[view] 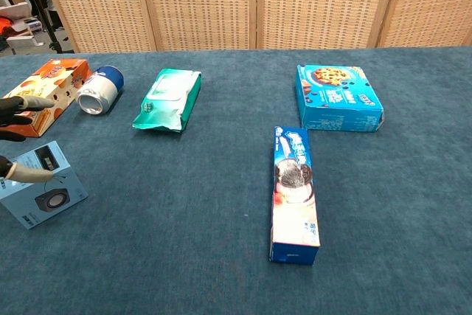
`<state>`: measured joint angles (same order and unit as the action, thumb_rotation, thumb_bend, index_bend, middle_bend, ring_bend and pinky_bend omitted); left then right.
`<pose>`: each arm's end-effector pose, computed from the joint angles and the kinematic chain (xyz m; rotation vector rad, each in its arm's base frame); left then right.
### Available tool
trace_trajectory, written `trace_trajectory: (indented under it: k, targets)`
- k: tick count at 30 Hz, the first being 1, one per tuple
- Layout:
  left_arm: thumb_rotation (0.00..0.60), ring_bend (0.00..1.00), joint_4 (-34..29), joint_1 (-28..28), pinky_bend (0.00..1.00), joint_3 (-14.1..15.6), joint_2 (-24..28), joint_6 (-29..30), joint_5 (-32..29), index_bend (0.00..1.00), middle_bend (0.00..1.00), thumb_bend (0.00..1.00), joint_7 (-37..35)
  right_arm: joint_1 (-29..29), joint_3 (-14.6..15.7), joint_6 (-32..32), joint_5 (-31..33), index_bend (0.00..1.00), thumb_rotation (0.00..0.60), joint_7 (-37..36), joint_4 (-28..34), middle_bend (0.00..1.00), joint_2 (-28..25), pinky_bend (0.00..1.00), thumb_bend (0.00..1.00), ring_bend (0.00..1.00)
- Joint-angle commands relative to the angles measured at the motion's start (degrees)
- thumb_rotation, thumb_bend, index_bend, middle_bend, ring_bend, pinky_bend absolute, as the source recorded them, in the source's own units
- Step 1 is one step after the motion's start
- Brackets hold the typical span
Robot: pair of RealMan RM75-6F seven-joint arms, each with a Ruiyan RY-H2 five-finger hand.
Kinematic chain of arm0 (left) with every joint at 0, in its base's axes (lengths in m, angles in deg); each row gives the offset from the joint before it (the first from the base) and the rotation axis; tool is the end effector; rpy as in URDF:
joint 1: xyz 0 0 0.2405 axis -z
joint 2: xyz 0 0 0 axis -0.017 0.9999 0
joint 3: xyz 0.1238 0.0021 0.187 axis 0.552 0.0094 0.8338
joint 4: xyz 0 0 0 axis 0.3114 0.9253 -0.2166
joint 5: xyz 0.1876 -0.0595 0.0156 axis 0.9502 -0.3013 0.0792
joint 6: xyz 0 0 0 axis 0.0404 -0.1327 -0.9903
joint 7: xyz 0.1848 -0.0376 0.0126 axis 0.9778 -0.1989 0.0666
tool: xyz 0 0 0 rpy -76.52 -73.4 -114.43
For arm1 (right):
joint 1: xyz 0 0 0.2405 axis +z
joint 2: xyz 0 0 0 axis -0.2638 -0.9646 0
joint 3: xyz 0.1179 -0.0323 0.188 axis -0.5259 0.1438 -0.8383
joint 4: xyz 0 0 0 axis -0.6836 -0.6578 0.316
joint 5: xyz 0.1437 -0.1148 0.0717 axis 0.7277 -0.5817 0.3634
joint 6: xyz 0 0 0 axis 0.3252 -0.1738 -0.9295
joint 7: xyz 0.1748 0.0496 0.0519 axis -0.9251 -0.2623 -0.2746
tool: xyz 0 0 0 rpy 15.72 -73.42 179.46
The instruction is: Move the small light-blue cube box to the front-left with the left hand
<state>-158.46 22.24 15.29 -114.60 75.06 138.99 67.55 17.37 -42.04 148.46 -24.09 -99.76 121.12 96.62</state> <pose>-0.2075 0.2754 0.0233 -1.1939 -1.6336 -1.0424 -0.2820 -0.2167 0.2163 1.2527 -0.7982 1.2074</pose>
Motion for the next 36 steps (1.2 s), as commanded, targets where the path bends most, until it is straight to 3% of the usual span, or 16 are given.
trace_trajectory:
  k: [1, 11, 15, 17, 21, 26, 36]
  targets:
    - [0.6, 0.0, -0.1, 0.58, 0.12, -0.4, -0.66, -0.76, -0.7, 0.05, 0.0, 0.0, 0.98, -0.01, 0.01, 0.03, -0.04, 0.0, 0.6, 0.09, 0.04, 0.0, 0.03, 0.0, 0.0, 0.0]
    - [0.6, 0.0, 1.86, 1.93, 0.12, -1.61, -3.81, -0.94, -4.74, 0.05, 0.0, 0.0, 5.46, -0.05, -0.16, -0.04, 0.27, 0.0, 0.6, -0.23, 0.0, 0.0, -0.01, 0.0, 0.0, 0.0]
    - [0.6, 0.07, 2.94, 2.51, 0.23, -1.96, -5.18, -0.54, -6.66, 0.05, 0.01, 0.01, 8.0, -0.06, -0.24, -0.16, 0.5, 0.0, 0.6, -0.44, -0.13, 0.0, -0.02, 0.0, 0.0, 0.0]
    - [0.6, 0.16, 3.32, 2.63, 0.3, -2.16, -5.64, -0.33, -7.07, 0.11, 0.1, 0.04, 8.55, -0.05, -0.27, -0.22, 0.55, 0.0, 0.6, -0.51, -0.16, 0.0, -0.02, 0.0, 0.0, 0.0]
    - [0.6, 0.32, 4.85, 2.52, 0.41, -2.89, -7.18, 2.04, -7.17, 0.31, 0.33, 0.1, 9.88, 0.08, -0.28, -0.5, 0.59, 0.0, 0.6, -0.54, -0.23, 0.0, 0.01, 0.0, 0.0, 0.0]
    - [0.6, 0.37, 5.36, 2.28, 0.45, -3.35, -7.86, 2.85, -7.28, 0.38, 0.39, 0.11, 10.5, 0.18, -0.2, -0.73, 0.48, 0.0, 0.6, -0.54, -0.16, 0.0, 0.0, 0.0, 0.0, 0.0]
    - [0.6, 0.4, 5.41, 1.41, 0.49, -3.62, -6.23, 1.3, -4.25, 0.4, 0.42, 0.12, 7.22, 0.18, -0.13, -0.76, 0.36, 0.0, 0.6, -0.61, -0.03, 0.0, -0.06, 0.0, 0.0, 0.0]
